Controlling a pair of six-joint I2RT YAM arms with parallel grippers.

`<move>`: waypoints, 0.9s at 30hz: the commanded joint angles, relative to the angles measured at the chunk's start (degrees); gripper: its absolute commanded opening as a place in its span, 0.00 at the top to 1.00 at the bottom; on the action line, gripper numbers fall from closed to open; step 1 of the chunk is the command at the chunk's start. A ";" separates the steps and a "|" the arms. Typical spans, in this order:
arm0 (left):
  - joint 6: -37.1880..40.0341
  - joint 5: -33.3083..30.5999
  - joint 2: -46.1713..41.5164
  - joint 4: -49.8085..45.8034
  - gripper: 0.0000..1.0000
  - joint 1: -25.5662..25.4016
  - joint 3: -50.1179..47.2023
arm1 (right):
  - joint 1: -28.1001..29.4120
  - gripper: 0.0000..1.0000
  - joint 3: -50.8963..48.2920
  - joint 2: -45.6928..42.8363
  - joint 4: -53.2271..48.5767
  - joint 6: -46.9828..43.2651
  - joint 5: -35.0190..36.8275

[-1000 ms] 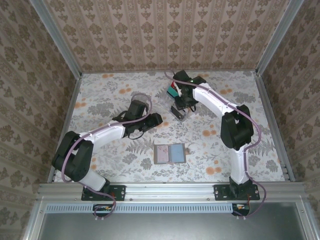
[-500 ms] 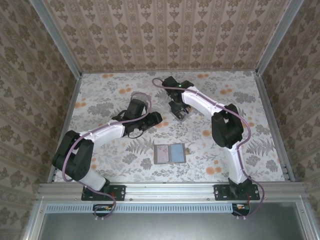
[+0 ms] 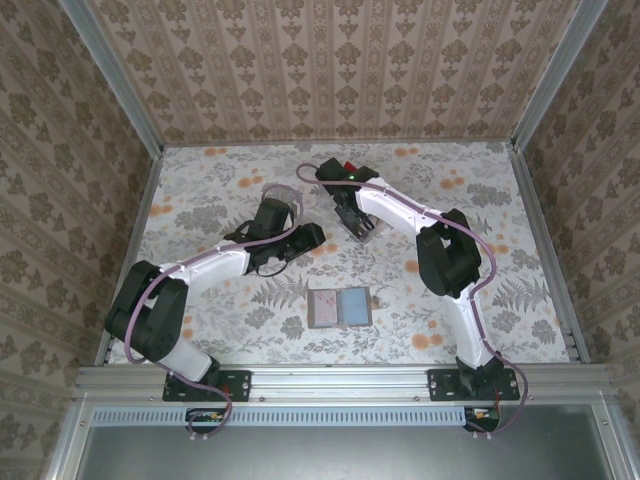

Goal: Put the credit cards into the card holder
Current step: Pick up the credit card from the storage box.

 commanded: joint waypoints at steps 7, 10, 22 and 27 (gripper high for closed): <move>-0.31 1.01 0.62 0.48 0.38 0.47 -0.60 | -0.09 0.60 -1.67 2.37 1.06 -1.15 4.10; -0.41 0.94 0.63 0.53 0.38 0.53 -0.54 | -0.07 0.62 -1.83 2.17 1.32 -1.40 4.57; -0.50 1.09 0.82 0.64 0.38 0.53 -0.77 | -0.09 0.67 -4.15 -1.53 4.58 -2.60 8.33; -0.62 1.16 0.71 0.77 0.38 0.52 -0.90 | -0.09 0.69 -4.29 -1.63 4.54 -2.74 9.37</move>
